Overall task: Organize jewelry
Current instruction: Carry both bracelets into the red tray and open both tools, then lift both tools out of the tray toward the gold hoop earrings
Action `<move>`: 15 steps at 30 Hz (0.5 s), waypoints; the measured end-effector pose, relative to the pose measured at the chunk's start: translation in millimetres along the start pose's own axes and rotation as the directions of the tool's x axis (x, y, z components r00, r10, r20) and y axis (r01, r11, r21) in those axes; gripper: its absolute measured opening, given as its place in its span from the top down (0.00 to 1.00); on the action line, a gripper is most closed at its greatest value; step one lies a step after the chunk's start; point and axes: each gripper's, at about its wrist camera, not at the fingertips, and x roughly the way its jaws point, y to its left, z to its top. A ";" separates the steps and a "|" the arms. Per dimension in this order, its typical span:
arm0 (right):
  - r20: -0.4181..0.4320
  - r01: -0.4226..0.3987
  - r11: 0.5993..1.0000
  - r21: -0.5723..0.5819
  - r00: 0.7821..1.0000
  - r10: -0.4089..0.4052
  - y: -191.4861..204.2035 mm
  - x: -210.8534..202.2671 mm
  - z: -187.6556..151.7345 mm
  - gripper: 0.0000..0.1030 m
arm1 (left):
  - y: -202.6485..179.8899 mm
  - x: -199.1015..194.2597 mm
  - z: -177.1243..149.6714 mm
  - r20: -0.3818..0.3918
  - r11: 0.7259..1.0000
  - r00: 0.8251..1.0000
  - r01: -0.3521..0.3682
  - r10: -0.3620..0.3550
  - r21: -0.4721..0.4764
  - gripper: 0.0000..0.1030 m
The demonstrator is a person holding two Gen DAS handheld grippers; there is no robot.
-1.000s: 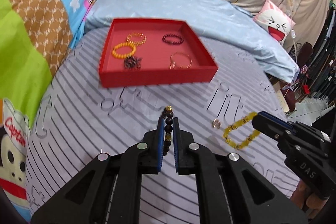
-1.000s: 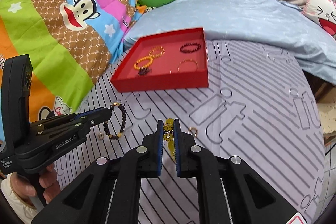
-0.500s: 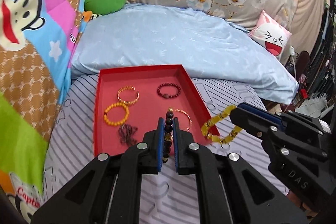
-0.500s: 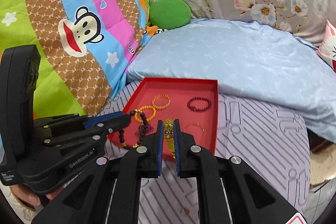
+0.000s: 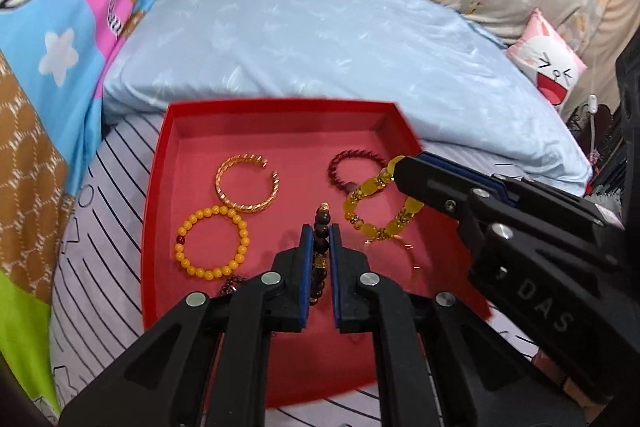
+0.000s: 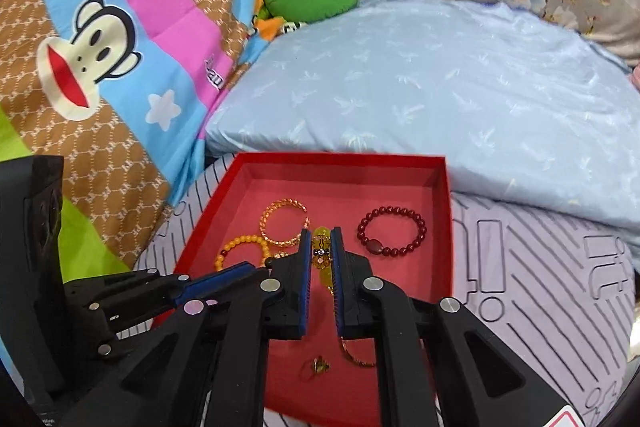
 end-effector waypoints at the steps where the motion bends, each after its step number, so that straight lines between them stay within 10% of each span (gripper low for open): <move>1: -0.016 0.004 1.000 0.007 1.000 -0.004 -3.4 9.1 -1.3 0.91 | 2.2 5.3 0.6 -0.008 1.000 1.000 -0.005 0.005 -0.008 0.92; 6: -0.046 0.058 0.998 0.039 0.997 -0.056 -21.6 25.9 -12.0 0.85 | 12.1 17.9 -4.2 -0.016 0.998 0.998 -0.067 0.066 -0.019 0.86; 10: -0.009 0.101 0.994 0.043 0.995 -0.101 -28.9 13.0 -20.1 0.61 | 14.9 11.5 -11.3 0.019 0.993 0.993 -0.120 0.120 -0.021 0.52; 15: 0.026 0.096 0.994 0.053 0.995 -0.097 -31.4 -13.4 -32.9 0.61 | 11.0 -4.2 -20.0 0.056 0.989 0.987 -0.150 0.151 -0.009 0.52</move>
